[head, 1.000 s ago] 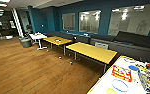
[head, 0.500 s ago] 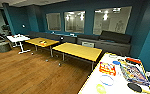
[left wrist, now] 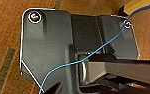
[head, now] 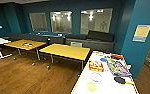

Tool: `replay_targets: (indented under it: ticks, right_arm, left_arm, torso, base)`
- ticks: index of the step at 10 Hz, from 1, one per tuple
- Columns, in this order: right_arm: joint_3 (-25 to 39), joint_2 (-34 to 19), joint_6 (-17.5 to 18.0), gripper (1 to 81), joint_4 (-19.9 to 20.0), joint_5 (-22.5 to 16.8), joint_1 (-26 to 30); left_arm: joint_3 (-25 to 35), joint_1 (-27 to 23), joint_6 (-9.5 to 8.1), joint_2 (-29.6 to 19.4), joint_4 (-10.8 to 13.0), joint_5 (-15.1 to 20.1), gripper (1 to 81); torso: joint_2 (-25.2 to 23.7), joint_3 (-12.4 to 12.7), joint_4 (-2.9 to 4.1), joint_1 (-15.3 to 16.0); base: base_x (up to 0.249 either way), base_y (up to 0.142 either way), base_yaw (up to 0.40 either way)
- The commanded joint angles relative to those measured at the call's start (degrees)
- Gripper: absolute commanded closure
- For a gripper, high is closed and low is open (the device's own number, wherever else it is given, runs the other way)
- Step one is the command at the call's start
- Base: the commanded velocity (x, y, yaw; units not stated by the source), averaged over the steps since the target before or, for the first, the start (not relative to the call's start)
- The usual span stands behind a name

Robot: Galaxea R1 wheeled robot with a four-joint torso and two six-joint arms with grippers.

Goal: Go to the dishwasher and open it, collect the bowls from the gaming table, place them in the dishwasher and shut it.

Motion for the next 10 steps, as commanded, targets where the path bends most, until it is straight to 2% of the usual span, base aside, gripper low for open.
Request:
replay_targets:
  ticks: [1, 5, 10]
  right_arm:
    - [0.1, -0.1, -0.2, 1.0, 0.0, -3.3, 2.3]
    - [0.1, 0.0, -0.2, 1.0, 0.1, -3.3, 2.3]
    - [0.1, -0.1, -0.2, 1.0, 0.0, -3.3, 2.3]
  left_arm:
    - [0.2, -2.3, 0.19, 0.0, 0.4, 2.9, 1.0]
    - [0.2, -2.3, 0.19, -0.1, 0.5, 2.9, 1.0]
    - [0.6, -2.3, 0.19, -0.2, 0.4, 2.9, 1.0]
  torso:
    - [0.0, 0.0, 0.00, 0.0]
    - [0.0, 0.0, 0.00, 0.0]
    - [0.0, 0.0, 0.00, 0.0]
  base:
    - [0.000, 0.000, -0.400]
    - [0.000, 0.000, -0.370]
    - [0.000, 0.000, -0.022]
